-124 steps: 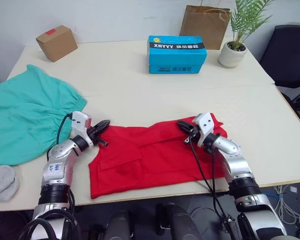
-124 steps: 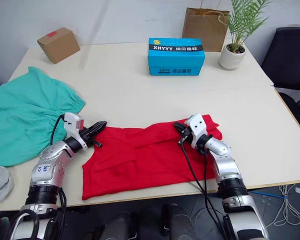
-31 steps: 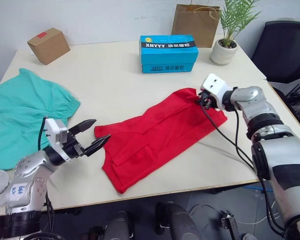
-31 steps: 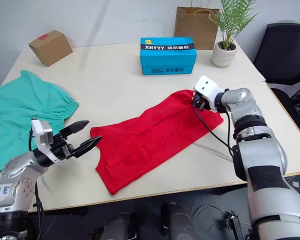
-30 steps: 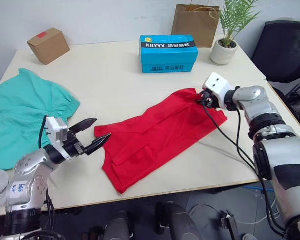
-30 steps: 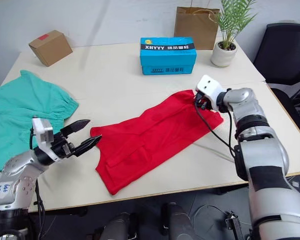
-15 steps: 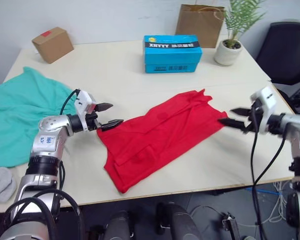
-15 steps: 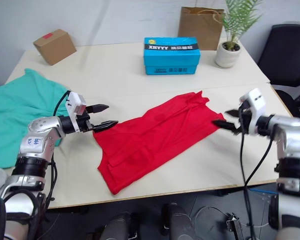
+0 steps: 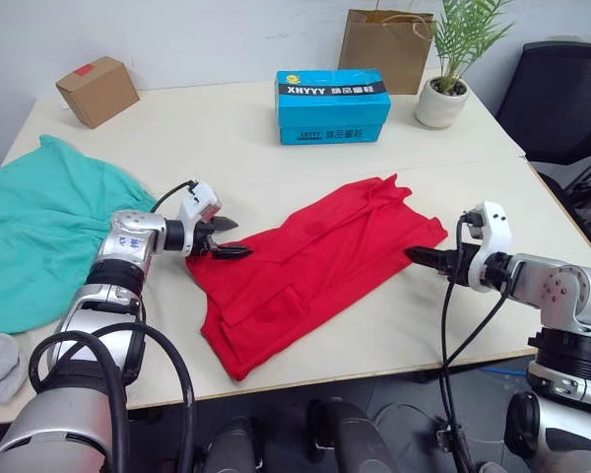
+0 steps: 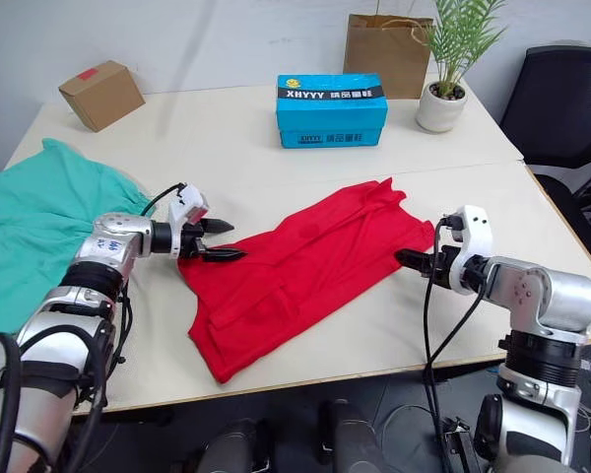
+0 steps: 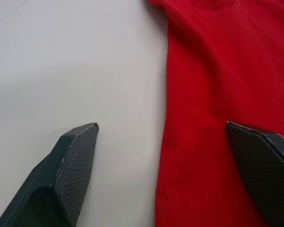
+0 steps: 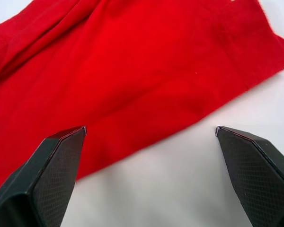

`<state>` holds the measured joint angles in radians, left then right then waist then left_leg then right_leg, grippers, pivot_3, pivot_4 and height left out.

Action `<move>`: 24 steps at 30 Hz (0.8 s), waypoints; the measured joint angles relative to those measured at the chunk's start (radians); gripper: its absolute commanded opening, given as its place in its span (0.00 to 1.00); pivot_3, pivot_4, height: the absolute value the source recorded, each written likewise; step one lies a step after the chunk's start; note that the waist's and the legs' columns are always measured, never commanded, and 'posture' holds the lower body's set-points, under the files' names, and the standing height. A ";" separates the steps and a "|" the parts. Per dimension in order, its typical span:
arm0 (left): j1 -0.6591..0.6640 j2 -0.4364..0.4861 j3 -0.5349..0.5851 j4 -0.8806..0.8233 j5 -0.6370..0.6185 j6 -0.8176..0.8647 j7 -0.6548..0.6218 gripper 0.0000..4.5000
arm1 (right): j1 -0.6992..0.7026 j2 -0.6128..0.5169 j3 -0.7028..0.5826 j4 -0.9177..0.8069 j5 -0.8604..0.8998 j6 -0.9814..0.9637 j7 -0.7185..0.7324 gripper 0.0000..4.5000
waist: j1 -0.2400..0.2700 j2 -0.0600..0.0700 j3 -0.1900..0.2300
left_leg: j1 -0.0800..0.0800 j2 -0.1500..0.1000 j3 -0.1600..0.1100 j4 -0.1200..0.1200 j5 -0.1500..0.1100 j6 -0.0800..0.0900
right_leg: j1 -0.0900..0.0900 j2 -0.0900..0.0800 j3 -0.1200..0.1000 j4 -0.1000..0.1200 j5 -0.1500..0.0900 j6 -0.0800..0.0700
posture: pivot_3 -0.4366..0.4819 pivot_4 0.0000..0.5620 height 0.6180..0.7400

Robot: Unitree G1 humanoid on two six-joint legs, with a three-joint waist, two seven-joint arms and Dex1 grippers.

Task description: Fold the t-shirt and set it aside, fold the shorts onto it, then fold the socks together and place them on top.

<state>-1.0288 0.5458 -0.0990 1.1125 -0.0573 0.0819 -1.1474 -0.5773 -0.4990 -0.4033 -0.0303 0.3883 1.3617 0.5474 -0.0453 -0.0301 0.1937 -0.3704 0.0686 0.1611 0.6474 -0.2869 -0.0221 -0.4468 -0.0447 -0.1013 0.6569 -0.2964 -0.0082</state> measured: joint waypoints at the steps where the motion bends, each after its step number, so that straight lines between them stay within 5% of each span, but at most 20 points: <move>1: -0.001 0.004 0.002 0.002 0.001 0.015 -0.010 1.00 | -0.008 0.012 -0.002 0.008 0.004 -0.001 -0.010 0.99 | -0.004 -0.001 0.000 | 0.000 0.000 0.000 0.000 0.000 0.000 | 0.000 0.000 0.000 0.000 0.000 0.000 | 0.48 0.27 1.00; 4: 0.002 0.005 0.009 0.000 0.003 0.045 -0.025 0.87 | -0.030 0.046 -0.004 0.051 0.014 -0.030 -0.028 0.86 | -0.010 -0.002 -0.001 | 0.001 0.000 0.000 0.001 0.000 0.000 | 0.001 0.000 0.000 0.002 0.000 0.000 | 0.48 0.27 1.00; 15: 0.169 0.010 0.093 -0.198 -0.047 0.143 -0.033 0.11 | -0.088 0.083 0.052 0.267 0.011 -0.268 -0.047 0.00 | -0.015 -0.002 -0.003 | 0.004 0.000 0.002 0.000 0.001 -0.002 | 0.001 0.000 0.003 0.004 -0.001 0.000 | 0.48 0.27 1.00; 17: 0.233 0.018 0.114 -0.295 -0.074 0.194 -0.029 0.02 | -0.096 0.064 0.078 0.292 0.012 -0.294 -0.024 0.00 | -0.016 -0.001 -0.004 | 0.004 0.000 0.003 0.000 0.001 -0.002 | 0.001 0.000 0.003 0.004 -0.002 0.000 | 0.48 0.27 1.00; 24: 0.583 0.050 0.213 -0.846 -0.193 0.472 0.100 0.02 | -0.202 -0.014 0.195 0.472 -0.049 -0.463 0.050 0.00 | -0.035 -0.001 -0.004 | 0.005 0.001 0.004 -0.002 0.001 -0.002 | 0.001 0.000 0.006 0.004 -0.002 0.000 | 0.48 0.27 1.00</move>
<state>-0.4457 0.5963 0.1136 0.2663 -0.2502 0.5543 -1.0470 -0.7796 -0.5129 -0.2078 0.4418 0.3392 0.8985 0.5975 -0.0807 -0.0309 0.1901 -0.3653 0.0693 0.1647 0.6459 -0.2856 -0.0243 -0.4462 -0.0444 -0.0952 0.6612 -0.2987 -0.0083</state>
